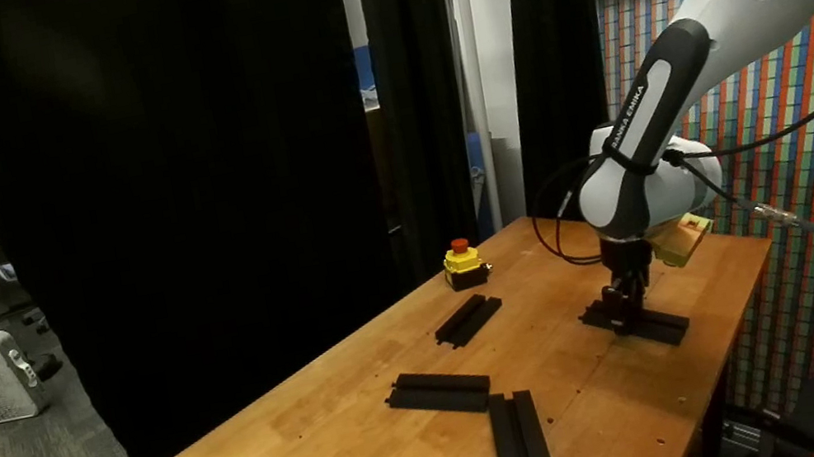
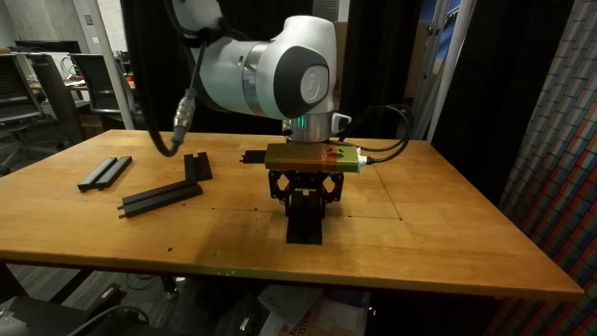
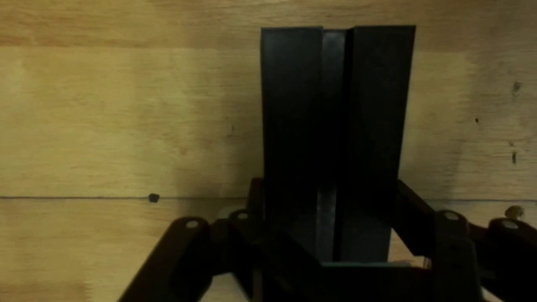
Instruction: Arrange the black objects together
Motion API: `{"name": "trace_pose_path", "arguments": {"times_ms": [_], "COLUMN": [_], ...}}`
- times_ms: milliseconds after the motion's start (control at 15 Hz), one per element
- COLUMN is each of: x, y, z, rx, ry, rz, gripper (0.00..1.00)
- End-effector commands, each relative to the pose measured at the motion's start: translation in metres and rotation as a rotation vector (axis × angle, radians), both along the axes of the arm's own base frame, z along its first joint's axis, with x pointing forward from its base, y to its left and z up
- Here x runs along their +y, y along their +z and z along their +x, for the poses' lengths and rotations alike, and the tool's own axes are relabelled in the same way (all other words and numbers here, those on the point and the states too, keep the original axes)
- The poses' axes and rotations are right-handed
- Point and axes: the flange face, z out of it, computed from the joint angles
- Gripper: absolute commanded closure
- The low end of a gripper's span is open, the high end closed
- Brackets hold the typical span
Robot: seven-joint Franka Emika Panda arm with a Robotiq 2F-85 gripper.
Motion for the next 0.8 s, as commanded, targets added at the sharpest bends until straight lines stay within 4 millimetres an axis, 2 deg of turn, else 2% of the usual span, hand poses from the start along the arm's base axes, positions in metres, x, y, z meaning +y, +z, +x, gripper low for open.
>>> {"name": "trace_pose_path", "arguments": {"times_ms": [0, 400, 533, 733], "x": [-0.007, -0.002, 0.006, 0.029], "y": [0.005, 0.027, 0.039, 0.061], "z": [0.004, 0.006, 0.014, 0.034], "rx": [-0.022, -0.006, -0.004, -0.001], "ry": [-0.004, -0.021, -0.023, -0.026], "rz": [0.036, 0.026, 0.022, 0.019], "gripper": [0.54, 0.54, 0.54, 0.54]}}
